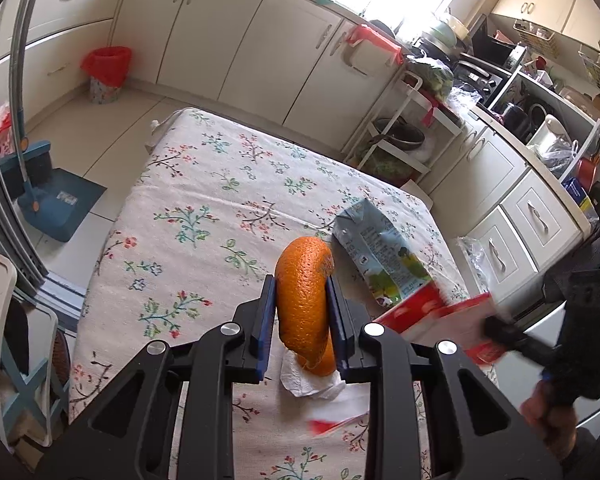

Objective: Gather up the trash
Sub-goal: 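Grasp the red-and-white wrapper with the right tool while the left tool holds the orange, then carry the orange and wrapper with both tools over the yellow bucket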

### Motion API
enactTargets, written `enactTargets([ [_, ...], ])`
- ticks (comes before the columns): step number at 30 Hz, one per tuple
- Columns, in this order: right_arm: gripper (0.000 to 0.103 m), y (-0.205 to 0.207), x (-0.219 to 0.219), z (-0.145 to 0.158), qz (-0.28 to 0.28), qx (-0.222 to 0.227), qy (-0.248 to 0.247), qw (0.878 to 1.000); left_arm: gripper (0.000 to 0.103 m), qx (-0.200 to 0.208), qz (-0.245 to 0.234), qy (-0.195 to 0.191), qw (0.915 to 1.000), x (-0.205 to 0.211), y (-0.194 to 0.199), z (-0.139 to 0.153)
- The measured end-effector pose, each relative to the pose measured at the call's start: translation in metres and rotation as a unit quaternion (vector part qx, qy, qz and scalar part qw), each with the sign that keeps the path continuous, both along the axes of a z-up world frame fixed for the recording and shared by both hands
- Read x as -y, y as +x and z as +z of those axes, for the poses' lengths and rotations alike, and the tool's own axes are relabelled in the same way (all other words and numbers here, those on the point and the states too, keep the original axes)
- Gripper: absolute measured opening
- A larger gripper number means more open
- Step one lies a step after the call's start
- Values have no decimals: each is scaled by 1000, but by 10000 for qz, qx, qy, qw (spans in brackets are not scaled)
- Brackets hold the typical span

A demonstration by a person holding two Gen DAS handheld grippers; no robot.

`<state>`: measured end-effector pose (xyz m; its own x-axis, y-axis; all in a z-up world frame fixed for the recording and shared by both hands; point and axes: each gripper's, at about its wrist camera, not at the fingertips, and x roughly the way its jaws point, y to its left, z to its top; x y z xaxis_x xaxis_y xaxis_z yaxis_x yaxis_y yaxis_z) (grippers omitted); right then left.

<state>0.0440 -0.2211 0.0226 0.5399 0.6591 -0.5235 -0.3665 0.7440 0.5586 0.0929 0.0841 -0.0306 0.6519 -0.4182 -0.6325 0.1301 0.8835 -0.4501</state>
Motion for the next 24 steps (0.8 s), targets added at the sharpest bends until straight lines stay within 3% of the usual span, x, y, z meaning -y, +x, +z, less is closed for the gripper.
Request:
enactTargets([
  [2, 1, -5, 13, 10, -7, 82, 258, 9996, 23, 91, -78, 27, 9999, 6, -3, 2],
  [13, 1, -37, 77, 31, -421, 526, 521, 9964, 23, 744, -634, 222, 9950, 73, -27, 29],
  [24, 1, -83, 166, 52, -1167, 897, 611, 9872, 23, 1164, -1399, 726, 9806, 179, -72, 44],
])
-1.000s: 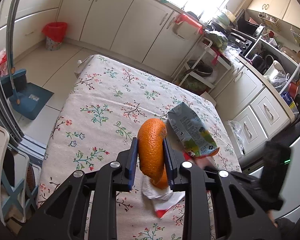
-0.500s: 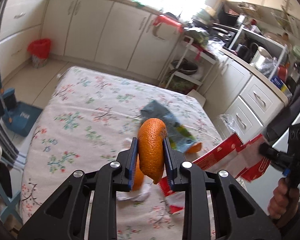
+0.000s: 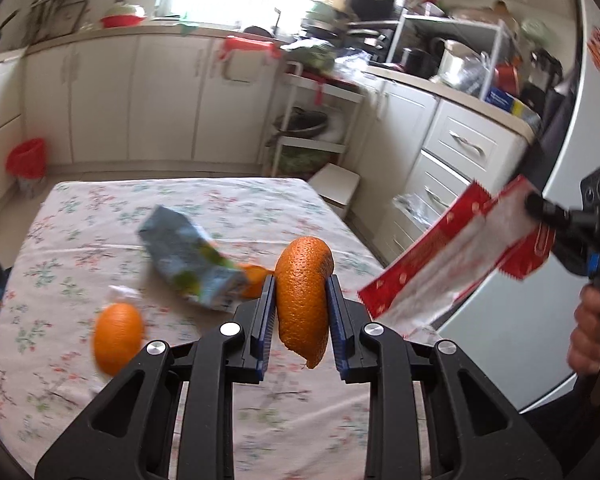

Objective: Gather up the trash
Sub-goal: 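Carry the orange and wrapper with both tools over the yellow bucket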

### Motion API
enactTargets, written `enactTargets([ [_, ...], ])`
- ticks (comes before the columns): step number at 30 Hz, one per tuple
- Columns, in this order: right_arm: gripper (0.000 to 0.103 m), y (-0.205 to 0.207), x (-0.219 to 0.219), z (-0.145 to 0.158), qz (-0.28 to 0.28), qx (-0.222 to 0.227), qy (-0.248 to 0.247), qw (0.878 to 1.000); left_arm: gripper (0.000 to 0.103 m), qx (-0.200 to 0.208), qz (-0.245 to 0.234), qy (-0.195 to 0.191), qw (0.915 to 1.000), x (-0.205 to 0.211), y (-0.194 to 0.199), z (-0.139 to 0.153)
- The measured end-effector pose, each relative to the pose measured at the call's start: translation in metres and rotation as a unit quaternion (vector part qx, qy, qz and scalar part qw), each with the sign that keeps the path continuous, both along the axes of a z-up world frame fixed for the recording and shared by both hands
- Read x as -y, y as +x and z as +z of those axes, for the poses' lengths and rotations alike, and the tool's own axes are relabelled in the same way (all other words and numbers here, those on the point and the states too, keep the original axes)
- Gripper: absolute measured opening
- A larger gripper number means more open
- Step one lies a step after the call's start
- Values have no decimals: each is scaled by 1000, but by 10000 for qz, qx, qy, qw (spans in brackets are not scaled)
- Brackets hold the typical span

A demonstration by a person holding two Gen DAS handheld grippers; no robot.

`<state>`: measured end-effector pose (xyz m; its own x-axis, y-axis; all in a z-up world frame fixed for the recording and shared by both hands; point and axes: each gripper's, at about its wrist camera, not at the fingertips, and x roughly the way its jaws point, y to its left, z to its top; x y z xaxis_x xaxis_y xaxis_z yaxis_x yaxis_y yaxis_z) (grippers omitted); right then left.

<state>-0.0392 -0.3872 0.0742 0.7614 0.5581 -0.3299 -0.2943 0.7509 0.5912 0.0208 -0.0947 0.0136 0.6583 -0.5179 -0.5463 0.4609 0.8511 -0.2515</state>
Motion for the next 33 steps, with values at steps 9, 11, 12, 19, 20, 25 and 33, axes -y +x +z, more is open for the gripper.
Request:
enactTargets([
  [9, 1, -39, 72, 8, -745, 168, 181, 9969, 23, 76, -487, 237, 9985, 76, -37, -2],
  [11, 1, -45, 83, 9, -870, 199, 195, 9958, 23, 61, -556, 242, 9981, 89, -41, -1],
  [12, 1, -47, 86, 9, -911, 208, 178, 9955, 23, 54, -585, 244, 9980, 94, -43, -1],
  [19, 1, -42, 101, -12, -1185, -291, -157, 9924, 23, -153, -871, 144, 9960, 139, -54, -6],
  [20, 1, -40, 104, -18, -1199, -421, -193, 9917, 23, -220, -916, 114, 9955, 146, -54, -9],
  [25, 1, -21, 109, -56, -1376, -1317, -392, 9809, 23, -640, -1172, -44, 9910, 180, -53, -24],
  [33, 1, -11, 121, -102, -1626, -2156, -438, 9618, 23, -1302, -1272, -92, 9833, 229, -37, -57],
])
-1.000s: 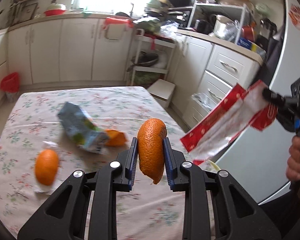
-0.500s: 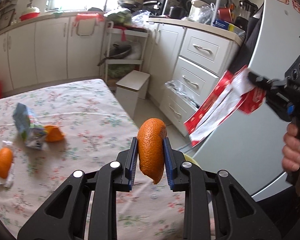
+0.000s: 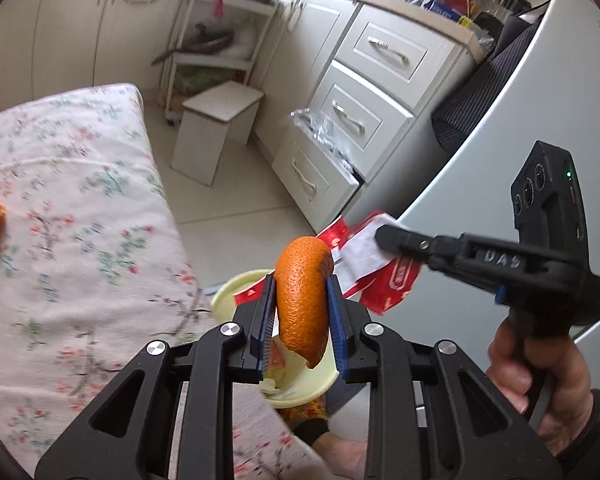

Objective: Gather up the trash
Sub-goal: 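Carry the orange and wrapper with both tools over the yellow bucket, then open both tools over the yellow bucket to drop the orange and wrapper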

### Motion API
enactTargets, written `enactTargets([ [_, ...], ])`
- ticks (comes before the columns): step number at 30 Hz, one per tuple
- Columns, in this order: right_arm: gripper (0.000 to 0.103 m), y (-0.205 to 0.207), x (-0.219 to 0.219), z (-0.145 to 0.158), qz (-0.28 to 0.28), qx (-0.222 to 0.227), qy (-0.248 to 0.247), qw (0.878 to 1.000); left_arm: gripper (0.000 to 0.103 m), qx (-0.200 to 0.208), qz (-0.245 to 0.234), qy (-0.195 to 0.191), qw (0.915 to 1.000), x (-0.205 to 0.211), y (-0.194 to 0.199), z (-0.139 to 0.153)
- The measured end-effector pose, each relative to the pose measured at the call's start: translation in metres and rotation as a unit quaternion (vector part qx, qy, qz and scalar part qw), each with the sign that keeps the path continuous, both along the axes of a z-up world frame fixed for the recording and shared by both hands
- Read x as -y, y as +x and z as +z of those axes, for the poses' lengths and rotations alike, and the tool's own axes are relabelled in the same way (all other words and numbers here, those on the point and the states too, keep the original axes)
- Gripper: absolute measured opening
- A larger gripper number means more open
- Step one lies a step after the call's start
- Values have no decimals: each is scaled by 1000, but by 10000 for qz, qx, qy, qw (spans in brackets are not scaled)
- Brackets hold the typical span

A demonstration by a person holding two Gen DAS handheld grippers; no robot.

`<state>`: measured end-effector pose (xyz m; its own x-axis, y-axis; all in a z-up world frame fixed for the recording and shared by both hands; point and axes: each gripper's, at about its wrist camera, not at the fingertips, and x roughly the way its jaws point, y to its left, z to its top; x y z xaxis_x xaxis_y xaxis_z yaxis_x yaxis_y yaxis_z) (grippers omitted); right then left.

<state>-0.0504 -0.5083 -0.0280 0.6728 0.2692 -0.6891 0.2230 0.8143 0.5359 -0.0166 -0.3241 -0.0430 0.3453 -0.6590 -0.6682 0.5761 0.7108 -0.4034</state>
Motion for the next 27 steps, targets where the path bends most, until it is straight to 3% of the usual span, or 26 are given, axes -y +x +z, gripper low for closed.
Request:
enactTargets([
  [7, 1, 1, 6, -23, 8, -419, 7, 9991, 24, -224, -88, 288, 9993, 27, 5, -18],
  [11, 1, 2, 11, -33, 35, -657, 57, 9978, 33, -274, -123, 391, 9988, 39, 6, -25],
  [13, 19, 2, 15, -36, -13, -741, 88, 9972, 40, -274, -114, 428, 9986, 42, 7, -26],
  [14, 47, 0, 17, -36, -68, -723, 97, 9973, 43, -263, -103, 438, 9986, 43, 7, -26],
  [15, 55, -1, 19, -34, -102, -683, 74, 9976, 43, -254, -93, 448, 9986, 43, 6, -27],
  [18, 55, -3, 21, -27, -103, -575, 105, 9982, 47, -229, -54, 459, 9987, 43, 4, -25],
  [22, 56, -3, 20, -19, -101, -438, 164, 9989, 59, -117, 57, 507, 9986, 34, -1, -20],
  [27, 65, -2, 13, -7, -128, -268, 105, 9995, 76, 91, 298, 565, 9979, 14, -7, -7],
])
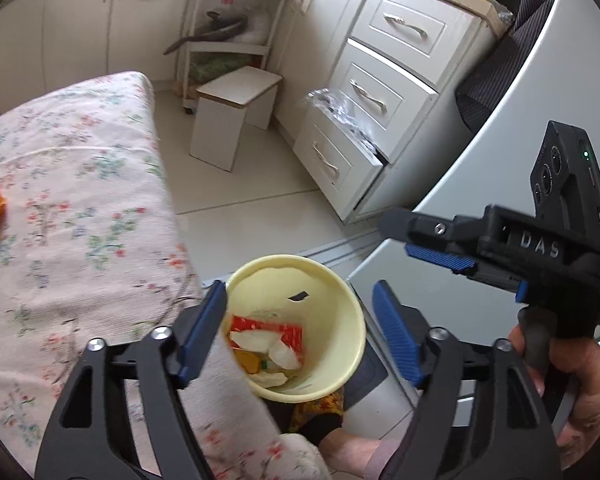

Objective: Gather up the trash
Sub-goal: 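Open both tools over the yellow bucket to drop the orange and wrapper, then move both tools back over the table toward the remaining orange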

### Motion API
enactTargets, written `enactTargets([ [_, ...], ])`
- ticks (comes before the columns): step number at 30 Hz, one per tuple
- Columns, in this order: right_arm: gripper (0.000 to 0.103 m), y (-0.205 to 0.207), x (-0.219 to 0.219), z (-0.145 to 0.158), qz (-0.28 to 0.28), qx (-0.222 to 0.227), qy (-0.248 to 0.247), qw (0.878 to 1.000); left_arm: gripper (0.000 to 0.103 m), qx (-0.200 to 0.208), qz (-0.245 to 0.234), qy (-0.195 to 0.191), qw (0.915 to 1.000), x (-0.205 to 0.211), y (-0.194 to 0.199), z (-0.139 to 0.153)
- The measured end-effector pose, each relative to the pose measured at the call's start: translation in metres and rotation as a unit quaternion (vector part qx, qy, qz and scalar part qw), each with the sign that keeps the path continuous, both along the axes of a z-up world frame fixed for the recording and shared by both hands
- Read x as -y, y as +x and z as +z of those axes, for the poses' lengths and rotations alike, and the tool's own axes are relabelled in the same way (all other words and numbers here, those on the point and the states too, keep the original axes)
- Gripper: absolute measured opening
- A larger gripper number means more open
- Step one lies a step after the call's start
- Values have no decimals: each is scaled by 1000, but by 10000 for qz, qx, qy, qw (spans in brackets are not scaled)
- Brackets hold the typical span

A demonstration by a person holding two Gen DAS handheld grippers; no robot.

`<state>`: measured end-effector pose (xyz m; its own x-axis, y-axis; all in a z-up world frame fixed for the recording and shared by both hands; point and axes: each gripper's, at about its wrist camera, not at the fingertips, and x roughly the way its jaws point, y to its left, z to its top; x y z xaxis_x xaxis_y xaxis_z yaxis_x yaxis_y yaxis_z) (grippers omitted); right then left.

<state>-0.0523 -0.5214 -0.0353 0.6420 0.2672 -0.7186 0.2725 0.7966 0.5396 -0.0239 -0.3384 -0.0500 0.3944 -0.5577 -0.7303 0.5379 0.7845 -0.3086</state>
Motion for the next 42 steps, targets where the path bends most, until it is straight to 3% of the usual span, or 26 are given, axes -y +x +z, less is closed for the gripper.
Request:
enactTargets([
  [8, 74, 1, -12, 17, -59, 204, -100, 9997, 93, 265, 546, 185, 9980, -59, -12, 19],
  [15, 75, 9, -37, 30, 139, 362, -69, 9992, 94, 439, 1175, 173, 9920, -133, -20, 33],
  [25, 76, 21, -91, 44, 593, 514, -330, 9964, 94, 422, 2278, 174, 9726, -241, -19, 39],
  [36, 78, 44, -166, 40, 1250, 429, -649, 9891, 94, 439, 2977, 197, 9535, -316, -14, 36],
  [42, 79, 55, -203, 36, 1595, 385, -820, 9830, 94, 484, 3098, 158, 9494, -337, -4, 32],
])
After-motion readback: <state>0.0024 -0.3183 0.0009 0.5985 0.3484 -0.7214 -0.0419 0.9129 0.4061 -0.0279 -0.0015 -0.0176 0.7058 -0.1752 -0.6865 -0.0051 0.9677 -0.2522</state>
